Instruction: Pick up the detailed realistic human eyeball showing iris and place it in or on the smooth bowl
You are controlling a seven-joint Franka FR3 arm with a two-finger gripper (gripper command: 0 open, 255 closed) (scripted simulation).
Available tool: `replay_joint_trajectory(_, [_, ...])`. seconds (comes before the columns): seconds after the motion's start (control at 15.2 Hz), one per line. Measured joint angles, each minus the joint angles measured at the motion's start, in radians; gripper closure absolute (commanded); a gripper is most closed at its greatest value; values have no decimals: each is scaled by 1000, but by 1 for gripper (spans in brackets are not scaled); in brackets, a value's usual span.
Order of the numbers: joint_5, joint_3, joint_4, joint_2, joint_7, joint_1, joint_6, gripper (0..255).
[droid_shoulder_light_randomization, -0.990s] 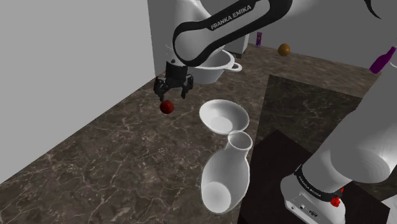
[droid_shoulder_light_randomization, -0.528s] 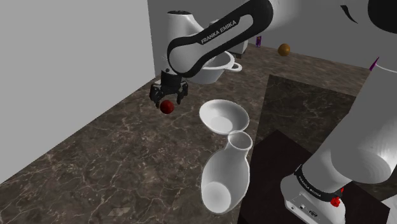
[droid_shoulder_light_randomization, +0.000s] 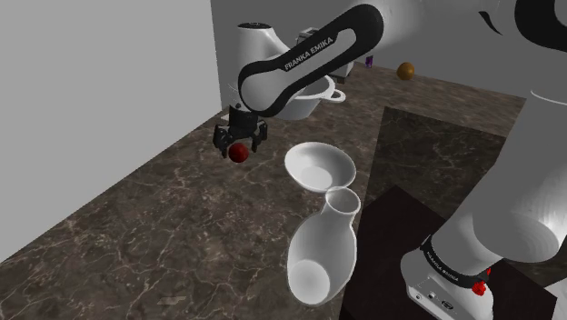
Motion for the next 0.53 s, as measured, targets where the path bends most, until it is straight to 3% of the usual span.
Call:
replay_joint_trajectory(0.07, [0,0,0,0,0,0,0,255])
replay_joint_trajectory(0.53, [0,0,0,-1,0,0,0,255])
